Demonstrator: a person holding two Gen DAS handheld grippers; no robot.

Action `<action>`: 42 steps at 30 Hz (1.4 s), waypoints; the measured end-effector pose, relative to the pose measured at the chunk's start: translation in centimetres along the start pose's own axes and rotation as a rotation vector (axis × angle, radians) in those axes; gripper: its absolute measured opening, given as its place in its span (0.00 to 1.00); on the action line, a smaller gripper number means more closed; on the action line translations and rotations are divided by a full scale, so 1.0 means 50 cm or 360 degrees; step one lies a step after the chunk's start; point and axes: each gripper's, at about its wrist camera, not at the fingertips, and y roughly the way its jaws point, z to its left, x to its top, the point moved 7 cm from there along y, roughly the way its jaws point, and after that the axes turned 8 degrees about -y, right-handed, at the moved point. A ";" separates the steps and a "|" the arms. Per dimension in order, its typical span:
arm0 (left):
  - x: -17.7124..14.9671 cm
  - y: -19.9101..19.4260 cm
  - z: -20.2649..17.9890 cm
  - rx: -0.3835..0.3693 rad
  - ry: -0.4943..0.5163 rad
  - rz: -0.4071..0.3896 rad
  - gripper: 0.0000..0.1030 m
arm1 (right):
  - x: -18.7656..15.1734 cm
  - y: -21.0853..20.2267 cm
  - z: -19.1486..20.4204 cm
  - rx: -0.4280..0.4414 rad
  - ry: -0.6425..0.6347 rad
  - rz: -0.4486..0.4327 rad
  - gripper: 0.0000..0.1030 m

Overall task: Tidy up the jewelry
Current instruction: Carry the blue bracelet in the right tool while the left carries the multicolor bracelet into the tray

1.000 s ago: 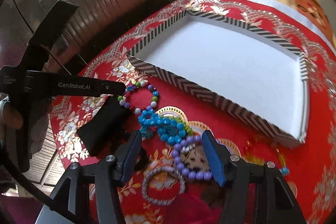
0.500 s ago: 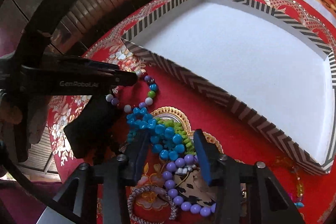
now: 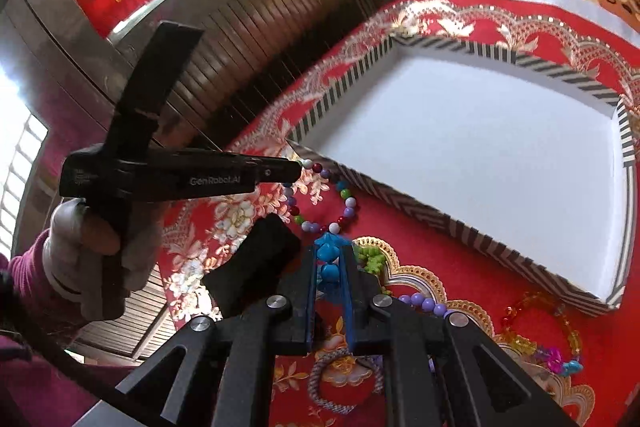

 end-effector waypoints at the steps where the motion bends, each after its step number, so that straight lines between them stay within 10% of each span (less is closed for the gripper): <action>1: 0.002 -0.004 -0.003 -0.0010 -0.0005 -0.0002 0.07 | 0.000 -0.006 0.002 -0.0009 0.0000 -0.0003 0.10; 19: 0.086 -0.118 -0.077 -0.0080 0.0114 -0.0214 0.07 | 0.053 -0.150 -0.070 -0.0234 0.0195 -0.0245 0.10; 42: 0.317 0.097 -0.153 -0.0032 0.0170 -0.0080 0.07 | 0.163 -0.065 -0.382 -0.0423 0.0504 -0.0127 0.10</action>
